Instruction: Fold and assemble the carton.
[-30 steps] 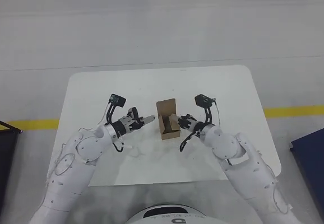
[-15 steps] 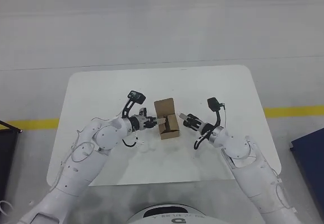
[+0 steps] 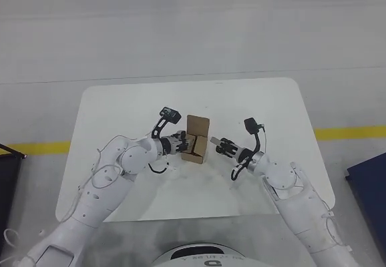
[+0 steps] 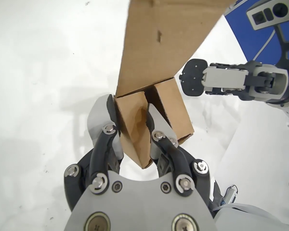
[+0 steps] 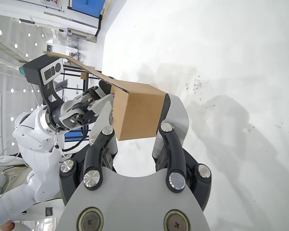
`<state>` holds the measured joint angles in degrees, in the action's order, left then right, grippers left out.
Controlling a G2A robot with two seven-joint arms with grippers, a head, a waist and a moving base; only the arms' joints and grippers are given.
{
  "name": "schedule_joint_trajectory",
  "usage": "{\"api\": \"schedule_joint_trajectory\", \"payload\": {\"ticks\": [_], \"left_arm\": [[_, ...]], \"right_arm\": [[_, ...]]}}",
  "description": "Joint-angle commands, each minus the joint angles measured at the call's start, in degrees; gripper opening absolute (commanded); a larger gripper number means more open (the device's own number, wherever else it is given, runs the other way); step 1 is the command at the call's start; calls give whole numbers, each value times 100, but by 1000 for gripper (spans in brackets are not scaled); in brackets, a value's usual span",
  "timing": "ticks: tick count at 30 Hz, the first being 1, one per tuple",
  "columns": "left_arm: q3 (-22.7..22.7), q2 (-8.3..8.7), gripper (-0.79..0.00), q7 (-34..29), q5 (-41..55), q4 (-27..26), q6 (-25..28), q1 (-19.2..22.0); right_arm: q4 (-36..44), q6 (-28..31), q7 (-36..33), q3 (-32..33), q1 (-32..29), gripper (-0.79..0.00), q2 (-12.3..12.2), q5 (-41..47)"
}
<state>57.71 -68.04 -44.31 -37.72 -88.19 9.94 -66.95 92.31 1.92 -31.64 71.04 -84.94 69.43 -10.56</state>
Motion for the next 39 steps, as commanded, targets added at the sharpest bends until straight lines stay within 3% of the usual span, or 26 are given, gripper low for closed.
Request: {"api": "schedule_joint_trajectory", "payload": {"ticks": [1, 3, 5, 6, 10, 15, 16, 19, 20, 25, 29, 32, 39], "left_arm": [[25, 6, -142, -2, 8, -52, 3, -5], [60, 15, -135, 0, 39, -93, 20, -25], [115, 23, -74, 21, 146, -135, 54, -61], [163, 30, 0, 64, 205, -172, 76, -86], [379, 85, 0, 38, 278, -319, 137, -236], [918, 173, 0, 397, 508, -579, 142, -551], [1060, 193, 0, 499, 521, -597, 103, -612], [1302, 252, 0, 526, 168, -491, 25, -664], [1318, 256, 0, 522, 139, -421, 37, -629], [1052, 193, 0, 553, 96, 316, 179, -94], [547, 41, 0, 581, 297, 1161, 329, 572], [150, -104, 0, 623, 344, 1881, 328, 1117], [-611, -468, 0, 839, 715, 2895, 624, 1967]], "right_arm": [[-1, 41, 18, -3, -6, -363, -1, 23], [7, 95, 34, -5, -11, -351, -4, 31], [27, 203, 69, -7, -15, -342, -8, 11], [60, 353, 158, 0, -15, -323, -10, -42], [-18, 1283, 743, -57, -42, -320, 1, -291], [-445, 1812, 1299, -203, 141, -323, 39, -679], [-498, 1893, 1351, -241, 147, -305, 40, -827], [-562, 2103, 1414, -312, 117, -114, 30, -1212], [-548, 2159, 1422, -331, 105, -86, 27, -1293], [-389, 2344, 1660, -370, 38, -151, 25, -1550], [-300, 2432, 1974, -458, -38, -145, 20, -2190], [-215, 2610, 2108, -510, -152, -40, -5, -2788], [91, 2558, 2202, -598, -362, -71, -80, -4415]]}}
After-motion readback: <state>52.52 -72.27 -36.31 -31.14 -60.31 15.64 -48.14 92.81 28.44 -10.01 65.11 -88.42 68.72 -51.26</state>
